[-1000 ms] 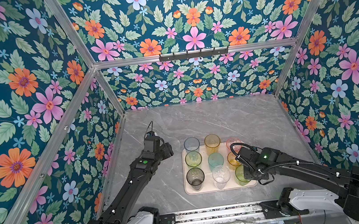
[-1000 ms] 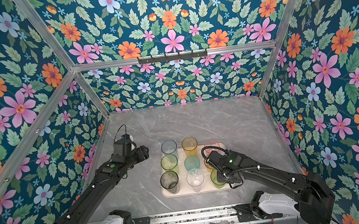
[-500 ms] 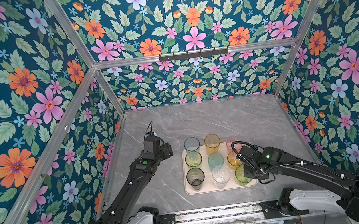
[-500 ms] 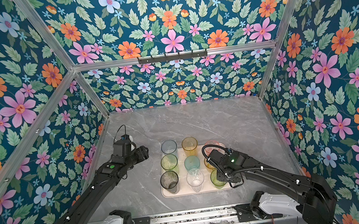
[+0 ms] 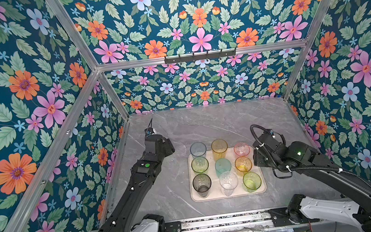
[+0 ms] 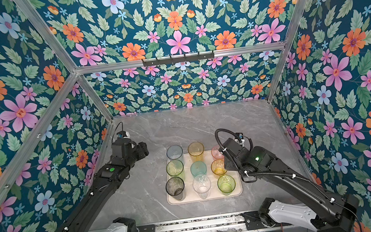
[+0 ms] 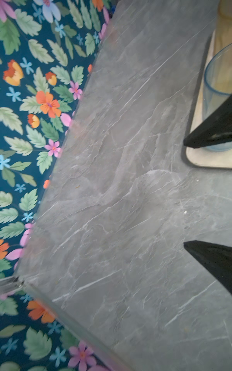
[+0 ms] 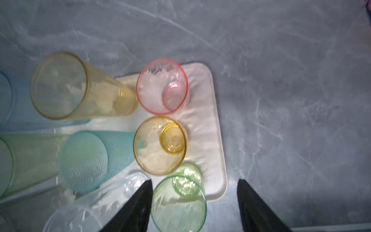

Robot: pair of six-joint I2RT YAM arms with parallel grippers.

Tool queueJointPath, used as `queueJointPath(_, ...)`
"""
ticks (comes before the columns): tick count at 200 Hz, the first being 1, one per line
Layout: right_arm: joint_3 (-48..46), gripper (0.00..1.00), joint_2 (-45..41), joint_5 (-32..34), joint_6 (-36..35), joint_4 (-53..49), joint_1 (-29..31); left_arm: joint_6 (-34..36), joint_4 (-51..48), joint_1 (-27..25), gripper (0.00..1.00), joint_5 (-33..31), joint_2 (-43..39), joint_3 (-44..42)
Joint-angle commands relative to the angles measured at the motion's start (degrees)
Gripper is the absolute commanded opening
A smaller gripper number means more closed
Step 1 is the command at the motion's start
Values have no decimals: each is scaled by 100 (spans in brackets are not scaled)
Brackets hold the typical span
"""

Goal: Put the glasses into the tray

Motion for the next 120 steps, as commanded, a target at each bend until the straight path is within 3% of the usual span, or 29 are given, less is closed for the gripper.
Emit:
queueJointPath(1, -47, 74, -174, 487, -1378, 997, -615, 604, 1040, 48, 79, -1275, -67, -206)
queueJointPath(24, -408, 80, -449, 207, -2218, 2093, -1691, 724, 1590, 173, 85, -1690, -74, -320)
queueJointPath(51, -879, 89, -673, -332, -2639, 3126, -2728, 836, 2348, 390, 96, -1759, 0, -558)
queueJointPath(69, -1154, 99, -632, -375, -2957, 3692, -3064, 1043, 2720, 485, 98, -2024, 97, -700)
queueJointPath(120, -1935, 99, 54, -247, -3146, 5254, -3785, 1902, 4692, 982, 99, -2355, 422, -1765)
